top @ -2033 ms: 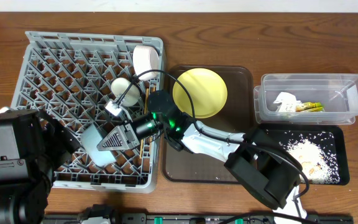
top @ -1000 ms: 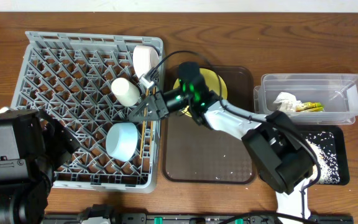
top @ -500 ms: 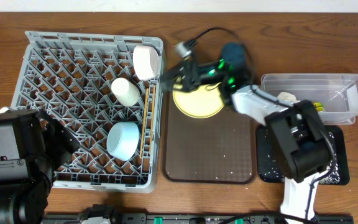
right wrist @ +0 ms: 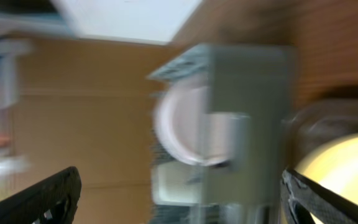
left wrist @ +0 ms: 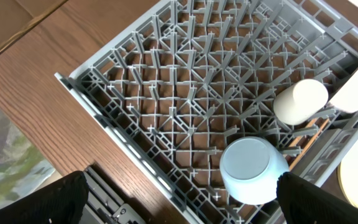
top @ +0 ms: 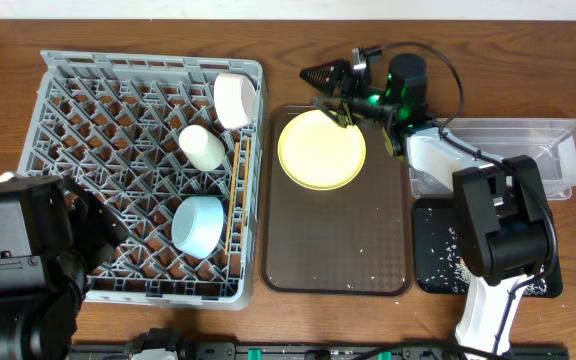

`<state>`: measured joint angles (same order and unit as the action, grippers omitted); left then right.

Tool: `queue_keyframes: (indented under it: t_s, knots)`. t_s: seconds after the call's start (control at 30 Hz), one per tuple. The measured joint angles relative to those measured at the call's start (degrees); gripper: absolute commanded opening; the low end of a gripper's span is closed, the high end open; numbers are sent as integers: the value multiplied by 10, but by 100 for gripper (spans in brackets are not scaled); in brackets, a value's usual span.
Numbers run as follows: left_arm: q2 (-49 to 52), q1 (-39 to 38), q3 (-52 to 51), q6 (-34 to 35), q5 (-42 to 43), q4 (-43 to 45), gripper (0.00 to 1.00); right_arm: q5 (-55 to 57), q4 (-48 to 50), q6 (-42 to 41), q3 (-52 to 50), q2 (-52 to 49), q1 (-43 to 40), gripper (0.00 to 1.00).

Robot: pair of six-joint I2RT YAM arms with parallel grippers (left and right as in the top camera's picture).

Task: Sort waste into correct bins and load items into the dishwasher
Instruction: 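Move the right gripper to the yellow plate and grasp its edge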

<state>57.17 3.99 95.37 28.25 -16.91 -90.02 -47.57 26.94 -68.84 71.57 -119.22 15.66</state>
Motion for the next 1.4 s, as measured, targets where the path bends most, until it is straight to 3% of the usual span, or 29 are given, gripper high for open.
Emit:
queue_keyframes:
  t_s: [0.2,0.33,0.47,0.6,0.73,0.77,0.83,0.87,1.0,1.27,1.4]
  knots:
    - [0,0,0,0,0,0,98,71,-200,150,29,0,1,99]
    - [0,0,0,0,0,0,98,128,-414,259,120,10,4,99]
    - [0,0,0,0,0,0,98,260,-642,376,232,51,35,99]
    - [0,0,0,0,0,0,98,388,-734,467,299,102,95,99]
    - [0,0,0,0,0,0,98,443,-774,516,305,117,144,99]
    - [0,0,0,0,0,0,98,450,-777,523,299,115,150,90]
    - [0,0,0,0,0,0,98,461,-775,531,282,106,156,60]
    - [0,0,0,0,0,0,98,466,-769,538,268,99,156,53]
    - [0,0,0,0,0,0,98,479,-748,532,222,72,153,46]
    - [0,0,0,0,0,0,98,499,-675,502,165,48,147,1]
    - [0,0,0,0,0,0,98,493,-650,495,128,47,150,2]
